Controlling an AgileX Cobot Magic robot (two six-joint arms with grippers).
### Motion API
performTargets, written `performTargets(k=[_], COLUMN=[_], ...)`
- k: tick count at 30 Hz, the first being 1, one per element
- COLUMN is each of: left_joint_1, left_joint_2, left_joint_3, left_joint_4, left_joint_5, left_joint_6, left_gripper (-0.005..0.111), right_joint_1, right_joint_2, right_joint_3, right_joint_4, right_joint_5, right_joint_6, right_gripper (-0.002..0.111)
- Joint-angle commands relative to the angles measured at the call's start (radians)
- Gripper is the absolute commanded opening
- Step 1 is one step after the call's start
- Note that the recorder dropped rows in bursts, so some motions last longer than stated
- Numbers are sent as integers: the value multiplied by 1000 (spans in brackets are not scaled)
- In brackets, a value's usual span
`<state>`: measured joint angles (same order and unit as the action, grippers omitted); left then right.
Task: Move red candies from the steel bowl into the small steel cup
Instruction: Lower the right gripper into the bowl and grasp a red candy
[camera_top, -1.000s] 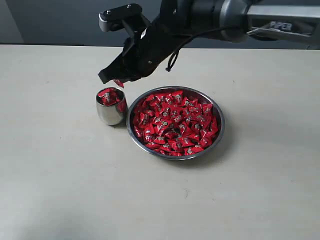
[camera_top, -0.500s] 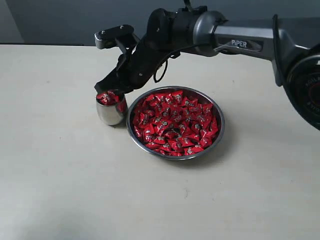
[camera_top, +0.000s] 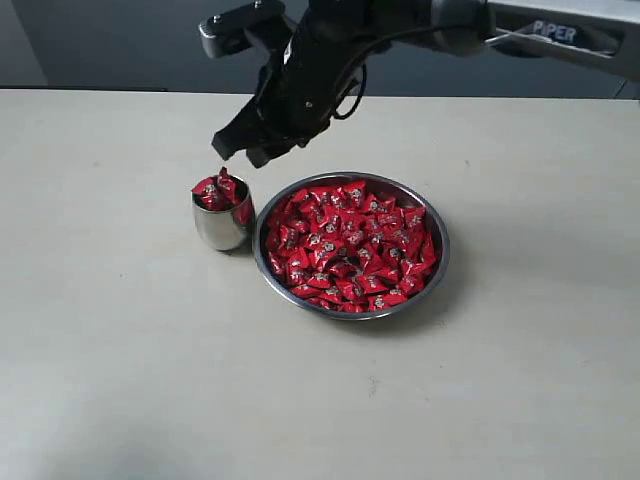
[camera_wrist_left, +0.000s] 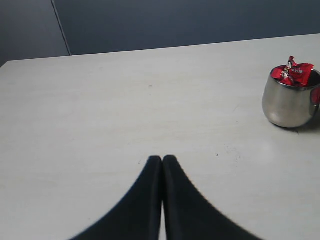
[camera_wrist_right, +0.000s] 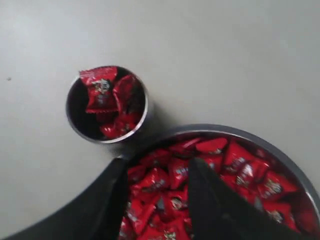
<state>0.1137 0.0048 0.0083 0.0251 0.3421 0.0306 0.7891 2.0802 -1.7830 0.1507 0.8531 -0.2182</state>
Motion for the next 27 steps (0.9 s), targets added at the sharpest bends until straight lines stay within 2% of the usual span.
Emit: performTargets(k=[1, 12, 18, 23, 27], left_joint_1=[-5, -5, -5, -5, -5], left_joint_2=[-5, -5, -5, -5, -5], left_joint_3=[-8, -8, -8, -8, -8], left_joint_4=[2, 2, 2, 2, 2], left_joint_5=[-5, -5, -5, -5, -5], left_joint_6=[-1, -1, -1, -1, -1], left_gripper=[0, 0, 0, 0, 0], right_joint_1=[-9, -45, -45, -61, -131], right_joint_2=[-47, -49, 1, 13, 7], right_joint_3=[49, 293, 323, 323, 323], right_joint_4=[-136, -109, 13, -100, -76], right_joint_5=[52, -83, -90, -100, -105], right_joint_6=[79, 91, 30, 71, 80], right_gripper=[40, 40, 40, 40, 40])
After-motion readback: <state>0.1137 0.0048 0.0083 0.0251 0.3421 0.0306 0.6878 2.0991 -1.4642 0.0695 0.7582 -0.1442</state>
